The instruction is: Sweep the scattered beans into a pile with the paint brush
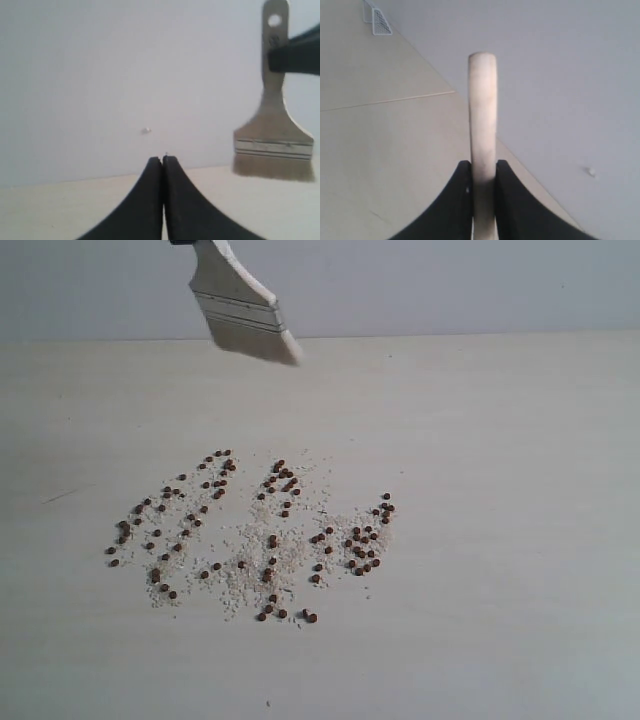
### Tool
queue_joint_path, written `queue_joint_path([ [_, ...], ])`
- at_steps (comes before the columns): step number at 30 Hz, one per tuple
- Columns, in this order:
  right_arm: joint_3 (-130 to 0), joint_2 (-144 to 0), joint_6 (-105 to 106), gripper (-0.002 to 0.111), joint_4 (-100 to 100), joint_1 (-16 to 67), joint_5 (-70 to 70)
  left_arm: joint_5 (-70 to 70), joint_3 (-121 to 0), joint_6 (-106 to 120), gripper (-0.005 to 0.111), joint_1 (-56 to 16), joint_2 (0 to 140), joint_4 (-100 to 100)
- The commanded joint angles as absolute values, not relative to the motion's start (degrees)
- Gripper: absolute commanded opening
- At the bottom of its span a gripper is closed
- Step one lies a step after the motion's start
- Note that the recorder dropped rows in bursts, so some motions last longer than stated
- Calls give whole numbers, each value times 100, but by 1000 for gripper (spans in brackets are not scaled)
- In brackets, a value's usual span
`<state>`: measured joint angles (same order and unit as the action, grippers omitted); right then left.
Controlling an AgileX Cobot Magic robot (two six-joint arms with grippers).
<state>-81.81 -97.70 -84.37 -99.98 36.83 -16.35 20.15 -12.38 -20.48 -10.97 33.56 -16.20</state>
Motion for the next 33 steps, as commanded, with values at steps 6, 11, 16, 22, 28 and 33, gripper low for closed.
queue_joint_path([
  [6, -6459, -8228, -8061, 0, -9995, 3667, -1013, 2184, 0, -1170, 0, -1016, 1014, -406],
  [11, -5581, -7368, -7667, 0, -9995, 3667, -459, 1300, 0, -1170, 0, -891, 0, -395],
  [16, -4826, -6622, -7461, 0, -9995, 3667, 157, 513, 0, -1170, 0, -596, 0, -395],
  [22, -4083, -6042, -7472, 0, -9995, 3667, 803, -551, 0, -1240, 0, -514, 0, -395],
  [28, -3667, -5937, -8299, 0, -9995, 3667, 1941, -771, 0, -1559, 0, -514, 0, -395],
  [33, -3440, -6150, -9083, 0, -9995, 3667, 2730, -769, 0, -1521, 0, -514, 0, -385],
])
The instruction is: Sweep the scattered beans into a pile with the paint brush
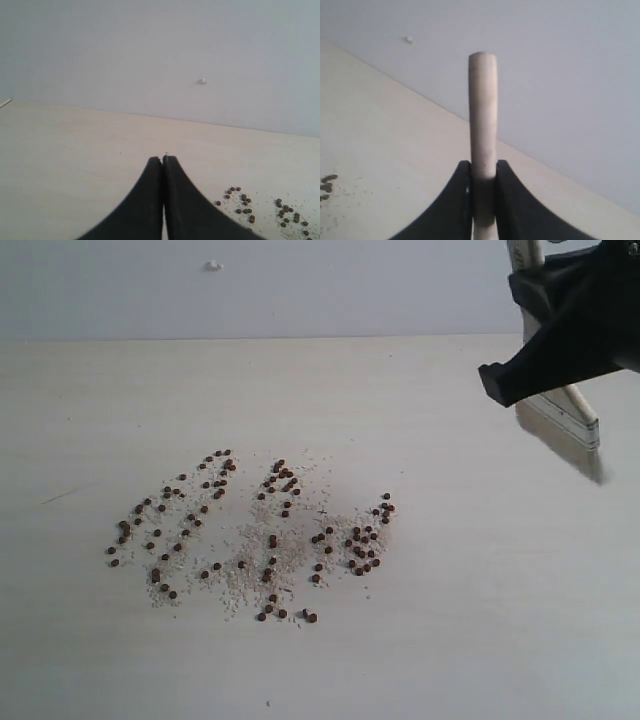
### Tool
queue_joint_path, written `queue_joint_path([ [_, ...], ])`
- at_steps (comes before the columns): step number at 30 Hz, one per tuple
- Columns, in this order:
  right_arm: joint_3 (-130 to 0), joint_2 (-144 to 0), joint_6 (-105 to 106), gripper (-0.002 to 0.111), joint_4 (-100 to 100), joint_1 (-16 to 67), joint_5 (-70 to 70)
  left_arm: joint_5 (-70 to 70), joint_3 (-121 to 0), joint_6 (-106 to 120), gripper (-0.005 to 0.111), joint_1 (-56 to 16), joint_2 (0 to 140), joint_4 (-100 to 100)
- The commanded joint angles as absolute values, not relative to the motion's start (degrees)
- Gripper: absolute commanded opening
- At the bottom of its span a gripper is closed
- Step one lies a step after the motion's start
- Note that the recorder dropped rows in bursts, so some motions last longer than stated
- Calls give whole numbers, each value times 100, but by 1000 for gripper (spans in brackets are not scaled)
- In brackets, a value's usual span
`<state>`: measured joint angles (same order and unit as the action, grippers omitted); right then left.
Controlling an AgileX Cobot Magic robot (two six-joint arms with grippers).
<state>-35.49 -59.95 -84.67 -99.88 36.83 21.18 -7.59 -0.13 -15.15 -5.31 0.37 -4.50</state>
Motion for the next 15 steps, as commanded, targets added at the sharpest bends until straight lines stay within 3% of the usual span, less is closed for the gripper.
queue_joint_path([
  [1, -3440, -6218, -9156, 0, -9995, 3667, 2741, -769, 0, -1521, 0, -514, 0, -385],
  [6, -3511, -6899, -9240, 0, -9995, 3667, 3398, -769, 0, -1521, 0, -514, 0, -385],
  [11, -3905, -7738, -10596, 0, -9995, 3667, 5417, -769, 0, -1521, 0, -514, 0, -385],
  [15, -4157, -7971, -10636, 0, -9995, 3667, 5305, -769, 0, -1521, 0, -514, 0, -385],
])
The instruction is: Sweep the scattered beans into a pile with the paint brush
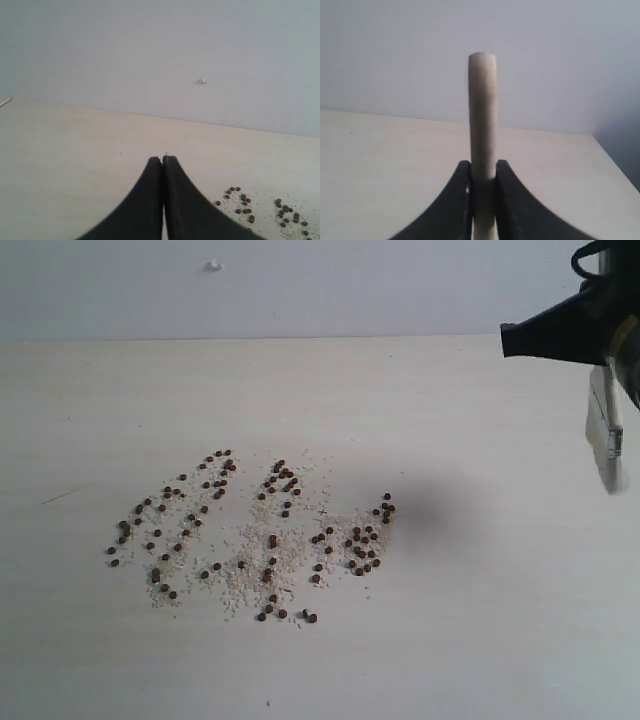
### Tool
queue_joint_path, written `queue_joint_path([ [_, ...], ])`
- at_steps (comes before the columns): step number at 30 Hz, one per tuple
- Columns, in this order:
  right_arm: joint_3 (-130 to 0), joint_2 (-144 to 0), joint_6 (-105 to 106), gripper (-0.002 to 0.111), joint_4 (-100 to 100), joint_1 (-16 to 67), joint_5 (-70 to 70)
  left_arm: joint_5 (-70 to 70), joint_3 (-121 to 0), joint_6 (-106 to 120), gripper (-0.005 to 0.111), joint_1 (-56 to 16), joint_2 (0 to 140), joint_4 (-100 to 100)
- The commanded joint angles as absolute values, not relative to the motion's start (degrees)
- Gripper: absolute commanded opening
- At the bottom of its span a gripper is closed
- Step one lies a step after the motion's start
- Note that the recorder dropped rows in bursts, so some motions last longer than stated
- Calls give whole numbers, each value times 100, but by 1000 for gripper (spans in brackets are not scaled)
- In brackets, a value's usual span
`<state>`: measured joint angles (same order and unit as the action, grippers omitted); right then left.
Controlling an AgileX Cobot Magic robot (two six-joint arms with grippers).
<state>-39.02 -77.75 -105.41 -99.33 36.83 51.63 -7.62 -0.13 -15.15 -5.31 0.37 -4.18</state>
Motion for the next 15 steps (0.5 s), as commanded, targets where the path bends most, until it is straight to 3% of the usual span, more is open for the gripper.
queue_joint_path([
  [1, -4398, -8143, -9836, 0, -9995, 3667, 5035, -769, 0, -1521, 0, -514, 0, -385],
  [5, -5100, -8397, -6982, 0, -9995, 3623, 2508, -769, 0, -1521, 0, -514, 0, -385],
  [12, -5410, -8383, -8221, 0, -9995, 2314, 1411, -769, 0, -1509, 0, -514, 0, -385],
  [15, -5346, -8375, -8190, 0, -9995, 2157, 941, -769, 0, -1509, 0, -514, 0, -385],
])
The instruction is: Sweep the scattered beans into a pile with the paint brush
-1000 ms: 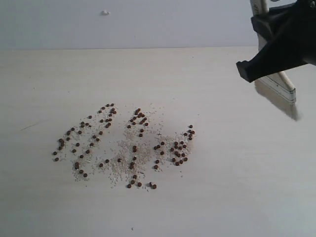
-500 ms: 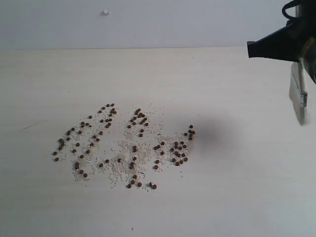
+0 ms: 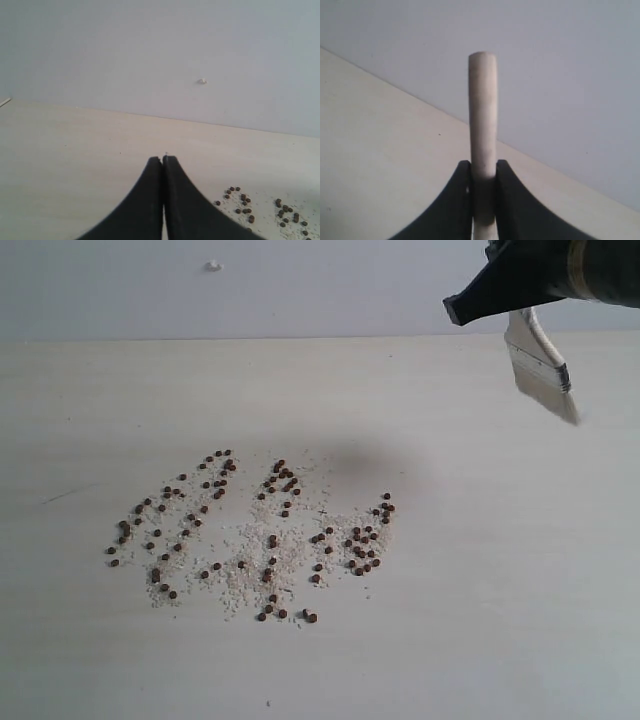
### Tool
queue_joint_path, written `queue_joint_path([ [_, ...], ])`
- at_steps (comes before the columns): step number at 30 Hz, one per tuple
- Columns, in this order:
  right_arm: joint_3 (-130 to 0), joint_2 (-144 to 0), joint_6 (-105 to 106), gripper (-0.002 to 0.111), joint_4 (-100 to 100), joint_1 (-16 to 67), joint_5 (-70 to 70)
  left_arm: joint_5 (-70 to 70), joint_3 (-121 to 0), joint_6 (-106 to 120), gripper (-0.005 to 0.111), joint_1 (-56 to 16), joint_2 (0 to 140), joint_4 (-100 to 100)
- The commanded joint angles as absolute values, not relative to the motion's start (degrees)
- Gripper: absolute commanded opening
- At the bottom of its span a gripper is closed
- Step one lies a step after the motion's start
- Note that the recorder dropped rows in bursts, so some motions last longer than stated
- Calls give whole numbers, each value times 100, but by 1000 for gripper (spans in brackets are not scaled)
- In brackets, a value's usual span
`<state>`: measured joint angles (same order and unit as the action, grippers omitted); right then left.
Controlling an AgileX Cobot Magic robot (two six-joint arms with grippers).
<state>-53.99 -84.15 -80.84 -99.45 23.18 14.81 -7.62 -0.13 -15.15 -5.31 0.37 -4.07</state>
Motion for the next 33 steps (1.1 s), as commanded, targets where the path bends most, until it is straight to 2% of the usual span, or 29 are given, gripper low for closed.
queue_joint_path([
  [1, -5305, -8375, -8147, 0, -9995, 2157, 893, -769, 0, -1509, 0, -514, 0, -385],
  [6, -5115, -8361, -7891, 0, -9995, 2157, 179, -769, 0, -1509, 0, -514, 0, -385],
  [12, -4738, -8259, -6650, 0, -9766, 2157, -3053, -769, 0, -1509, 0, -514, 0, -385],
  [19, -3415, -7248, -4837, 0, -8065, 2157, -3610, -769, 0, -1509, 0, -514, 0, -385],
  [22, -2609, -6427, -3758, 0, -6801, 2157, -3610, -769, 0, -1509, 0, -514, 0, -385],
  [26, -1456, -5376, -1729, 0, -3767, 2157, -3687, -769, 0, -1509, 0, -514, 0, -385],
  [29, -768, -4928, -399, 0, -1305, 2157, -4171, -769, 0, -1509, 0, -514, 0, -385],
  [33, -432, -4795, 373, 0, 333, 2157, -4315, -769, 0, -1509, 0, -514, 0, -385],
])
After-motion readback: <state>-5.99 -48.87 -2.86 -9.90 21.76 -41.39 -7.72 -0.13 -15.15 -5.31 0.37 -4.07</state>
